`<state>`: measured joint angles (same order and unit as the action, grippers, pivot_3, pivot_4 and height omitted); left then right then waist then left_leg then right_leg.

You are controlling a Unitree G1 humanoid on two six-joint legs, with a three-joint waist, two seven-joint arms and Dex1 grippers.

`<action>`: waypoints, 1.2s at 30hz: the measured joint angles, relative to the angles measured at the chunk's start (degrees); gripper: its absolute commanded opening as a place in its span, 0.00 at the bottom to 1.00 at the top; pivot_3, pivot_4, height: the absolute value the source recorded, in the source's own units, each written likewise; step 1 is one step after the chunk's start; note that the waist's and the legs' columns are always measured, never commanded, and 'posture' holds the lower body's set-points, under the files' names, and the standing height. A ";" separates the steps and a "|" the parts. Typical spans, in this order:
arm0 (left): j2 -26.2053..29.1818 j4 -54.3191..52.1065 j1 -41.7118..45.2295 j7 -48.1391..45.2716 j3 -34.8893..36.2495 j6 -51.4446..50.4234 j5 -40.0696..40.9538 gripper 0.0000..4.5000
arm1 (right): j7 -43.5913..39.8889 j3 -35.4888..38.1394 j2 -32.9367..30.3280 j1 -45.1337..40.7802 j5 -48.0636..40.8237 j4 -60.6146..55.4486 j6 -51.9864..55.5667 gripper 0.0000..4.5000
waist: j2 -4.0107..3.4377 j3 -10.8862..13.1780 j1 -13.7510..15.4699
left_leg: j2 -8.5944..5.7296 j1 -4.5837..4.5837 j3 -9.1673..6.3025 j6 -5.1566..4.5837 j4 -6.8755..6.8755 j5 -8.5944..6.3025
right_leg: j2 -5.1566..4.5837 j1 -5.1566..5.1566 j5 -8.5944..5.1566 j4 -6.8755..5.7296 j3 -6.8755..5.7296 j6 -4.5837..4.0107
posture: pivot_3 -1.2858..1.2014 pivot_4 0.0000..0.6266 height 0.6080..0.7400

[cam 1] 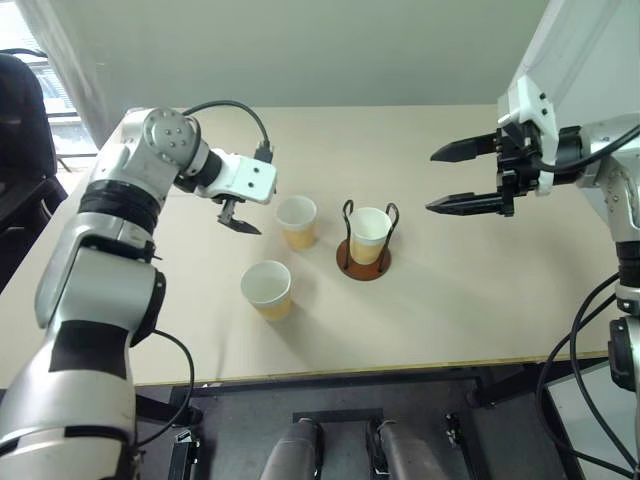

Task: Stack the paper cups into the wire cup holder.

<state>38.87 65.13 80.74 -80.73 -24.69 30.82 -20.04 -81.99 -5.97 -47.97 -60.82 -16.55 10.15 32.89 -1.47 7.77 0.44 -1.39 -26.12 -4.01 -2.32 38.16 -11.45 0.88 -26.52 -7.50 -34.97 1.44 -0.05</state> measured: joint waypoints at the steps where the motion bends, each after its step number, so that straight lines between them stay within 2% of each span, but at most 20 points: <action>1: -0.29 0.07 0.17 0.02 -0.01 0.27 -0.19 1.00 | -0.05 -0.07 0.00 -0.22 0.01 0.21 0.00 0.98 | 0.00 0.00 0.08 | 0.05 -0.02 -0.07 0.00 0.02 0.00 | -0.05 0.00 0.02 0.00 0.04 0.04 | 0.52 0.24 1.00; 29: -3.27 4.76 -0.11 4.05 -2.53 4.63 -6.79 1.00 | 0.12 -0.08 -0.72 -0.68 0.01 0.70 0.04 0.98 | 0.01 -0.01 0.25 | 0.05 0.00 0.00 -0.06 0.12 -0.05 | -0.08 0.01 0.08 -0.05 0.07 0.14 | 0.52 0.24 1.00; 36: -3.53 5.55 -0.83 7.62 -5.65 7.17 -10.90 1.00 | 0.82 -0.05 -0.87 -0.48 -0.03 0.16 0.20 0.98 | 0.01 -0.01 0.14 | 0.00 0.04 0.08 -0.06 0.12 -0.05 | 0.01 0.01 0.09 -0.08 0.04 0.15 | 0.52 0.24 1.00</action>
<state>35.33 70.68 79.91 -73.11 -30.34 38.00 -30.94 -81.17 -6.03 -48.84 -61.30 -16.58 10.30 33.09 -1.45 7.76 0.58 -1.38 -26.08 -3.93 -2.38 38.28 -11.49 0.89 -26.51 -7.41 -35.05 1.48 0.10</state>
